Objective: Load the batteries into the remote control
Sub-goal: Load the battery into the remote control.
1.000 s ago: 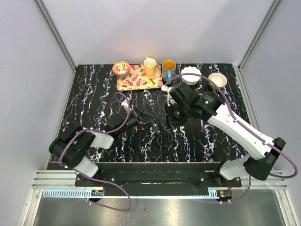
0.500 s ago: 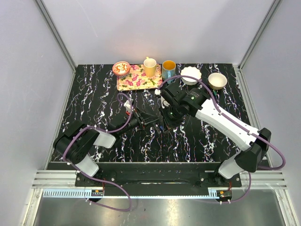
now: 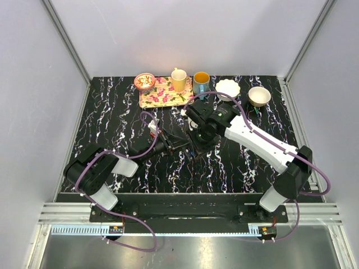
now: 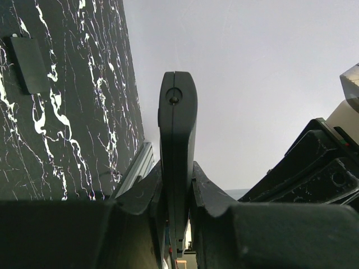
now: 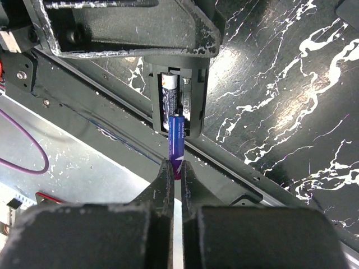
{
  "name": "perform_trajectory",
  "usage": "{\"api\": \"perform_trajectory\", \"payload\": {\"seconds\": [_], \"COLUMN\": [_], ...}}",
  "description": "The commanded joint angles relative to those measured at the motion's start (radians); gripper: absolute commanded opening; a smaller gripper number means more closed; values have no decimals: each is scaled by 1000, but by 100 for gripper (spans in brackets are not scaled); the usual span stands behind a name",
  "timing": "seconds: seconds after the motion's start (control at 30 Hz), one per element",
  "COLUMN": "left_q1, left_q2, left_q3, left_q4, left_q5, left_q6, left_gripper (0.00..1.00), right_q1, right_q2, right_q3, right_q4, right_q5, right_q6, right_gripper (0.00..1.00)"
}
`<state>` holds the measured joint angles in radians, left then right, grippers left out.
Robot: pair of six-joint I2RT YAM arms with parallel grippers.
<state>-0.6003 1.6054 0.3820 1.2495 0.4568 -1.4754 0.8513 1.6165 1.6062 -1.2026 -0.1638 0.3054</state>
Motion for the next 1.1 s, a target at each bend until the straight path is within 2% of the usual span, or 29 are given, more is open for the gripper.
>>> {"api": "perform_trajectory", "payload": {"seconds": [0.0, 0.53, 1.07], "left_q1": [-9, -24, -43], "left_q2": [-19, -48, -61], "left_q3": [-5, -12, -11], "left_q4": [406, 412, 413], "left_q5": [-1, -18, -23], "left_q6": [-11, -10, -13], "left_gripper": [0, 0, 0], "right_q1": [5, 5, 5], "right_q2": [3, 31, 57], "right_q3": [29, 8, -14], "right_q4": [-3, 35, 80], "right_q5": [40, 30, 101], "right_q6": [-22, 3, 20], "right_gripper": [0, 0, 0]}}
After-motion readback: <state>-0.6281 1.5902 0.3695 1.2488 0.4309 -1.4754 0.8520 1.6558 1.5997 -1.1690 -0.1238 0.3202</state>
